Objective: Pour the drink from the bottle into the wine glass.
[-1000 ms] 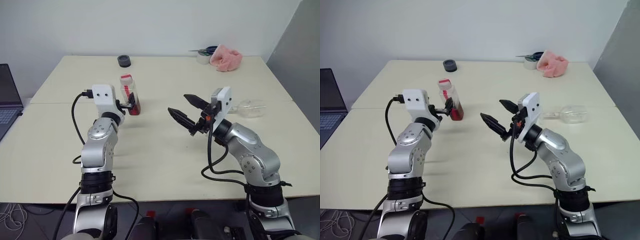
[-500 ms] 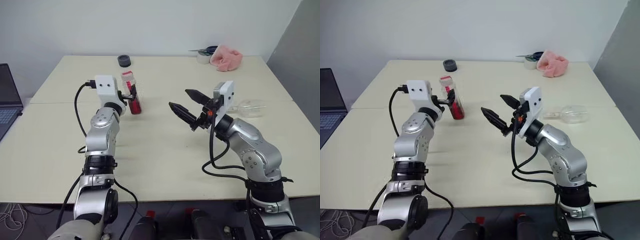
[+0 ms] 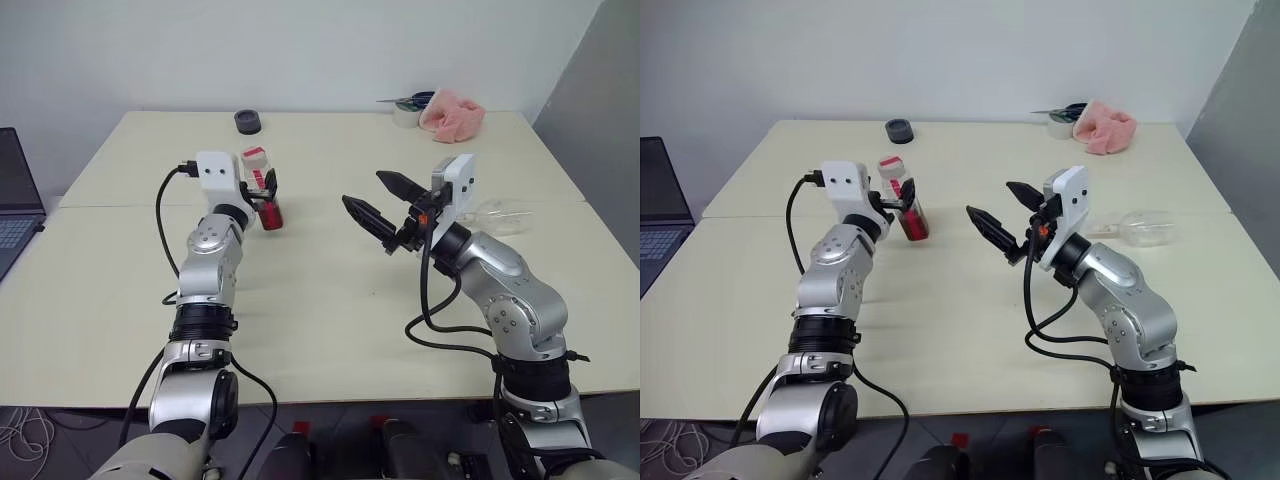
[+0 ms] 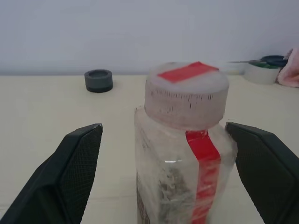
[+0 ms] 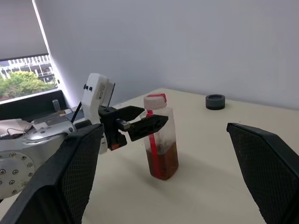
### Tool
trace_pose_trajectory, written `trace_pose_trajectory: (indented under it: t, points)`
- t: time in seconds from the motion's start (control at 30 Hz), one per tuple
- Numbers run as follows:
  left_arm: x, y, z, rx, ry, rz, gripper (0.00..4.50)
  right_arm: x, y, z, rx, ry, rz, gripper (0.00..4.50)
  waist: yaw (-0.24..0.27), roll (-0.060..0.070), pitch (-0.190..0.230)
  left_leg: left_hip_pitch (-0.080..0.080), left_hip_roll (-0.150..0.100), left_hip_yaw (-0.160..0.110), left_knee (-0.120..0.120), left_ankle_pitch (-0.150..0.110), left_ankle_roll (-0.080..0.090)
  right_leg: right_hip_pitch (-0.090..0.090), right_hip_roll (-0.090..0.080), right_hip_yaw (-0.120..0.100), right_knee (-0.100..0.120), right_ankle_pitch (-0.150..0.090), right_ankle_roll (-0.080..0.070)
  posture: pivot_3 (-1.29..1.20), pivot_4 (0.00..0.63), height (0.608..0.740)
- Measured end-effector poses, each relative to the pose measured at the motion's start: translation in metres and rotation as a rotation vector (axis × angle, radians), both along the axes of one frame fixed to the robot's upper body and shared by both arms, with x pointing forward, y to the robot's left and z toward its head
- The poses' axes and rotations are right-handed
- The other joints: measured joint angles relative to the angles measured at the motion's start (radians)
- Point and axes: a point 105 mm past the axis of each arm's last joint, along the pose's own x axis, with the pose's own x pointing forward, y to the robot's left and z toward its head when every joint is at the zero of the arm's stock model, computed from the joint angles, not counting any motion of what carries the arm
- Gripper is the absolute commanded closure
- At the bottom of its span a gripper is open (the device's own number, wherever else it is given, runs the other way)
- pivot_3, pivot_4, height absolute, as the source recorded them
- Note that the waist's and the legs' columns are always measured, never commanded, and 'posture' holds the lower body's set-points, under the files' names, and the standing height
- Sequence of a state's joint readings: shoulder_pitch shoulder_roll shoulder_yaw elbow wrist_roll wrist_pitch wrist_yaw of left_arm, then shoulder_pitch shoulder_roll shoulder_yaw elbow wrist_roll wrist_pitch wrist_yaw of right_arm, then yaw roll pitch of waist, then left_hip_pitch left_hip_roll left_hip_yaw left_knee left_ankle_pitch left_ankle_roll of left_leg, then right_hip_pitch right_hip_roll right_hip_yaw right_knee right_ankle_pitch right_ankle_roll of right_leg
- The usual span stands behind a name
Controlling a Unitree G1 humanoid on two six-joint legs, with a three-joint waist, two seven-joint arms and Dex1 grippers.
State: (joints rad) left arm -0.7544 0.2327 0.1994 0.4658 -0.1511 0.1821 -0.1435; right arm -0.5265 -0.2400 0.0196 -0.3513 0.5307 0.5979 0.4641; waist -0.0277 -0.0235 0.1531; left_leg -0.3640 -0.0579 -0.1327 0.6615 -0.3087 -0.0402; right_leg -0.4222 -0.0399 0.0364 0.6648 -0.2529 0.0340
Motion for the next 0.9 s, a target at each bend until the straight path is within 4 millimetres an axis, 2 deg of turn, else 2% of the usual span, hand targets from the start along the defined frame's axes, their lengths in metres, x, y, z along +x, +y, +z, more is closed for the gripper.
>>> trace_pose_trajectory:
  t: [0.13,0.37,0.9]
  points:
    - [0.006,-0.006,-0.007,-0.007,0.011,-0.003,0.03,0.001,-0.002,0.000,-0.002,0.000,-0.011,0.00,0.000,0.000,0.000,0.000,0.000,0.000,0.000,0.000,0.000,0.000,0.000,0.000,0.000,0.000,0.000,0.00,0.150,0.740]
    - [0.014,-0.016,-0.001,-0.014,-0.017,-0.019,0.03,0.002,-0.003,0.001,-0.001,0.000,-0.019,0.00,-0.001,0.000,0.000,0.000,0.000,0.000,0.000,0.000,0.000,0.000,0.000,0.000,0.000,0.000,0.000,0.00,0.150,0.740]
    - [0.016,-0.010,-0.005,-0.005,-0.018,-0.007,0.03,0.003,-0.005,0.001,0.003,0.003,-0.036,0.00,-0.001,0.000,0.000,0.000,0.000,0.000,0.000,0.000,0.000,-0.001,0.000,0.000,0.000,0.000,0.000,0.00,0.150,0.740]
